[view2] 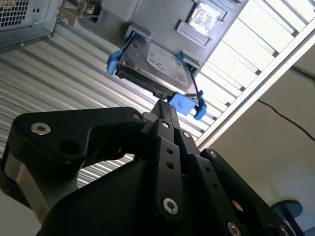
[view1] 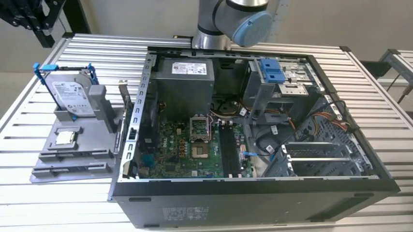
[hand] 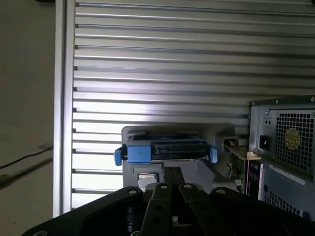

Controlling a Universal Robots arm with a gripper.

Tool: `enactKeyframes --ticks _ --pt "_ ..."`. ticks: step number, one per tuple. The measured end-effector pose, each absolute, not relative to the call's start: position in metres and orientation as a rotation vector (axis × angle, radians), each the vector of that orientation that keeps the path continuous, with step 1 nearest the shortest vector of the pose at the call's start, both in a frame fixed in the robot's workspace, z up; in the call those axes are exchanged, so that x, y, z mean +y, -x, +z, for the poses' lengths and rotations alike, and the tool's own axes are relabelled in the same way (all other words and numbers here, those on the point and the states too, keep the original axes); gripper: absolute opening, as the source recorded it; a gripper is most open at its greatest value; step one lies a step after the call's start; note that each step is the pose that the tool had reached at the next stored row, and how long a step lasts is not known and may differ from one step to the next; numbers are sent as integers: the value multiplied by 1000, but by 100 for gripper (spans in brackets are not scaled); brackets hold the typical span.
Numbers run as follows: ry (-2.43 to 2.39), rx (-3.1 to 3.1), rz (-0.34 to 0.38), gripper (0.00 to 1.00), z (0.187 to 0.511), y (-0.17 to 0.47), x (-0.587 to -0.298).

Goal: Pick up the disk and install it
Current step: 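Reach for the disk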

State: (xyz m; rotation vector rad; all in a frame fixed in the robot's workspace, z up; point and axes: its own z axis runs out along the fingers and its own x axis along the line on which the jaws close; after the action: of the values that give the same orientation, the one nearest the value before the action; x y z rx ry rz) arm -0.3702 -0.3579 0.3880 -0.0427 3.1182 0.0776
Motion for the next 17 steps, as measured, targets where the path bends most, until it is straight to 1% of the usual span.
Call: enactKeyframes --ticks 10,17 --pt "73 3118 78 0 387 394 -356" --pt "81 3118 78 0 386 398 -354"
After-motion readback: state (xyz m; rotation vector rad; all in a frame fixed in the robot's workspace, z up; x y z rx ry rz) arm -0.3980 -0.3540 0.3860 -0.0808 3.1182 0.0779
